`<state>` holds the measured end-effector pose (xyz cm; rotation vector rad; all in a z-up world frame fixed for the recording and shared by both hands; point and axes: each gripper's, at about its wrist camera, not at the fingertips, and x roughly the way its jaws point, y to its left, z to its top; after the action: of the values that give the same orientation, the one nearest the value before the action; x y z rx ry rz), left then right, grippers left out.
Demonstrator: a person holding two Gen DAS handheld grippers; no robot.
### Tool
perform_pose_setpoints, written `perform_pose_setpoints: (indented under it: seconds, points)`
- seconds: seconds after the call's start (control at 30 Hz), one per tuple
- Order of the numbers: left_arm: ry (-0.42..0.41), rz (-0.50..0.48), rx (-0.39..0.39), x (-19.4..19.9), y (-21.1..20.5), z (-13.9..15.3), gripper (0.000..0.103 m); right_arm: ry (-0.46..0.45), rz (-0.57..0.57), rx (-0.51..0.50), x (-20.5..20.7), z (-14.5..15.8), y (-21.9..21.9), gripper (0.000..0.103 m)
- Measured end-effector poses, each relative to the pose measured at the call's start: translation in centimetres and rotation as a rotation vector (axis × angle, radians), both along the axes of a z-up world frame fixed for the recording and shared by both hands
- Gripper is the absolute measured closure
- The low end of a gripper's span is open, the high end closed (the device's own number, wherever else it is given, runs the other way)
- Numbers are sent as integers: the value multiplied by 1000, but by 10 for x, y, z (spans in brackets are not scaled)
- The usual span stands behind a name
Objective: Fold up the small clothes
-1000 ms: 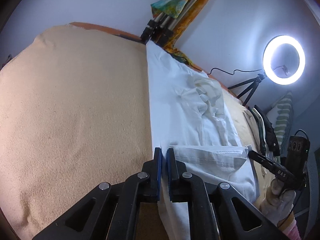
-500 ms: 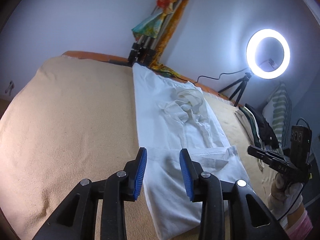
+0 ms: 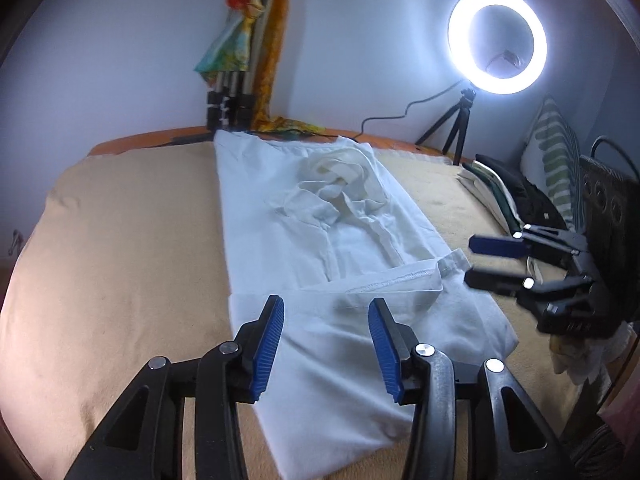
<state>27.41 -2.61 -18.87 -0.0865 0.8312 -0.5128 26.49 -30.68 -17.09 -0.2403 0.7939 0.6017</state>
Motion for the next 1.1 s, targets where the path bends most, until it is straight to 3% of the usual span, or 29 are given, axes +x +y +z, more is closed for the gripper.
perform_pose_setpoints:
  seconds: [0.1, 0.17, 0.23, 0.33, 0.4, 0.53, 0.7, 0.83, 0.93, 1.0, 1.1]
  points:
    - [50, 51, -64, -9, 24, -4, 56, 48, 121, -47, 0, -7, 22, 54]
    - [87, 75, -101, -10, 36, -9, 56, 37, 171, -144, 0, -14, 38, 55]
    - [109, 91, -117, -8, 44, -13, 56, 52, 193, -190, 6, -21, 46, 60]
    - [109, 106, -107, -8, 50, -14, 56, 86, 225, -224, 14, -28, 54, 95]
    - [110, 111, -108, -6, 53, -14, 56, 68, 244, -264, 14, -29, 60, 100]
    - [115, 115, -103, -5, 53, -14, 56, -25, 221, -315, 23, -16, 69, 101]
    - [112, 109, -87, -5, 49, -13, 56, 28, 161, -428, 51, -40, 73, 101]
    - [141, 120, -109, -3, 55, -18, 52, 77, 51, -291, 48, -25, 48, 99]
    - [216, 110, -163, -2, 60, -30, 52, 81, -115, -183, 31, -6, 10, 81]
    - [258, 100, -197, -6, 63, -36, 52, 134, -203, -64, 10, 1, -21, 72]
    - [283, 71, -208, -16, 64, -39, 51, 234, -301, 83, -27, -4, -56, 71]
